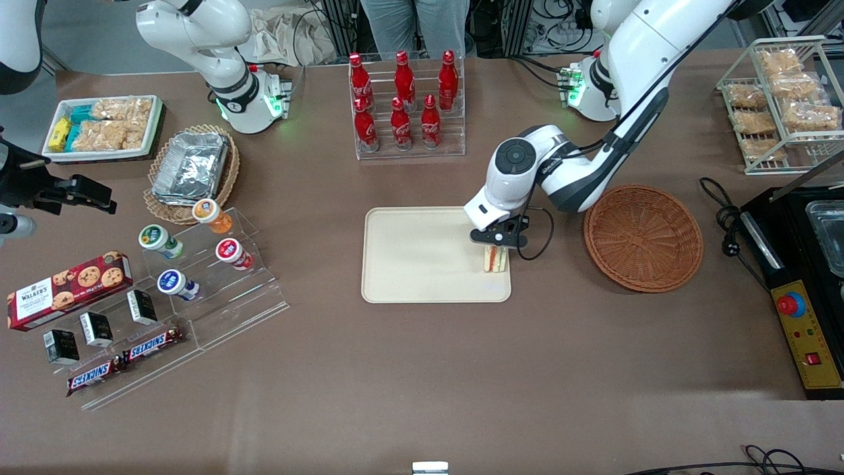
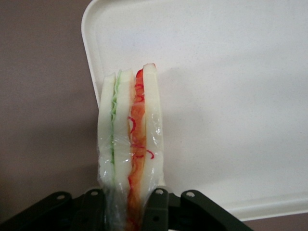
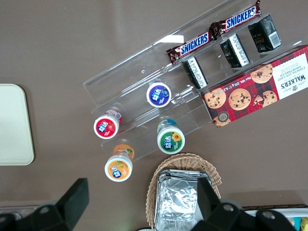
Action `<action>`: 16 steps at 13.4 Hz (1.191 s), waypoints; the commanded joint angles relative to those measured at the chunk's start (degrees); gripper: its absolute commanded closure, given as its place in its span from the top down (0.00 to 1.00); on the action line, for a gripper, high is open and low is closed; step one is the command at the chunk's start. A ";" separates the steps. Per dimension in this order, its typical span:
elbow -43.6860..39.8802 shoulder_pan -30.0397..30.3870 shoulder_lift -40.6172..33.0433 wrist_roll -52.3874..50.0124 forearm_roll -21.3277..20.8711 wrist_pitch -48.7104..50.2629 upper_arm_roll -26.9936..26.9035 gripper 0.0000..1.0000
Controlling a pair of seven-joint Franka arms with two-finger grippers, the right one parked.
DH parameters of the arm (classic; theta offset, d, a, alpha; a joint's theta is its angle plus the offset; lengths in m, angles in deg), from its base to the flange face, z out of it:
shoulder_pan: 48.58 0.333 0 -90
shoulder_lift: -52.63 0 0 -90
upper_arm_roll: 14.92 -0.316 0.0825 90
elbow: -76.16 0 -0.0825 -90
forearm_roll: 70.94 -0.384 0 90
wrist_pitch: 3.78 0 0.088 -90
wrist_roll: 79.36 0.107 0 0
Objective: Place sandwich from basket to tray
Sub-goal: 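Lower the sandwich onto the tray edge beside the basket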
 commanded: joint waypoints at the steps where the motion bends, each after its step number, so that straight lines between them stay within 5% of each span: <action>1: -1.43 -0.11 2.43 -3.77 -4.01 -0.58 0.20 0.00; 6: -2.05 -0.11 3.66 -3.95 -4.55 -0.85 0.20 0.00; 8: -2.40 -0.55 4.10 -4.65 -4.55 -0.85 0.20 0.14; 9: -3.01 -0.72 4.63 -4.66 -4.73 -0.85 0.20 0.57; 10: -3.19 -0.90 5.15 -4.83 -5.51 -0.85 0.20 0.87; 11: -3.28 -0.99 5.33 -4.92 -6.13 -0.85 0.20 0.99; 16: -3.89 -0.90 5.34 -4.92 -6.13 -0.85 0.20 0.99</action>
